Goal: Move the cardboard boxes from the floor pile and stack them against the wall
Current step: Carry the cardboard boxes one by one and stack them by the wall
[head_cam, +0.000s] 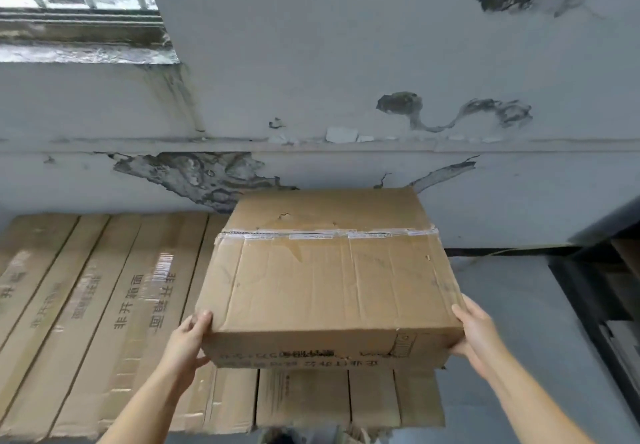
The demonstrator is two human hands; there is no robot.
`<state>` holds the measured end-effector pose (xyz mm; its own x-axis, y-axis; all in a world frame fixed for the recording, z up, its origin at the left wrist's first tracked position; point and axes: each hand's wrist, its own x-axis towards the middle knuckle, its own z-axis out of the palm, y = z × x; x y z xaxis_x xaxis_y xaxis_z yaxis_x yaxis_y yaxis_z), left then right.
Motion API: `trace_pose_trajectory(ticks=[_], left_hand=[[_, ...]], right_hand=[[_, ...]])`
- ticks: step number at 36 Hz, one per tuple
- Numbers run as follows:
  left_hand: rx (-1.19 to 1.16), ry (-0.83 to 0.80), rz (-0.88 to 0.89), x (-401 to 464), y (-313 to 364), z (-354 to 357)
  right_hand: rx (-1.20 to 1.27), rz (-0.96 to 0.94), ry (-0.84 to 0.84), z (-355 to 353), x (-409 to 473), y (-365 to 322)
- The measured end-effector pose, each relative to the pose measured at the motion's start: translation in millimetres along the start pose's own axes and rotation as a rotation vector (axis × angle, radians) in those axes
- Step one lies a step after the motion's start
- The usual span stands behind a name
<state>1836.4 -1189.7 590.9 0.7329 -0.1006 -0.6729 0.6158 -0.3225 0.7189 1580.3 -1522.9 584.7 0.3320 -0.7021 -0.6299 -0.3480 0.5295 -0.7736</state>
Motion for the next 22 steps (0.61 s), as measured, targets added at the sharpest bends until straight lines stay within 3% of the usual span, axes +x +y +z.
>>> trace_pose_trajectory(ticks=[5,8,11,22], left_hand=[[0.197,0.0,-0.34,40,-42,19],[0.055,-0.005,-0.468,51,-70,21],[-0.128,-0.025,-0.427,59,-83,21],[-0.203,0.015,-0.293,86,-79,37]], right_hand=[[-0.074,0.192,0.163,0,38,77],[-0.134,0.162,0.223,-8,43,113],[-0.195,0.149,0.217,-15,53,125],[-0.215,0.05,0.199,0,93,93]])
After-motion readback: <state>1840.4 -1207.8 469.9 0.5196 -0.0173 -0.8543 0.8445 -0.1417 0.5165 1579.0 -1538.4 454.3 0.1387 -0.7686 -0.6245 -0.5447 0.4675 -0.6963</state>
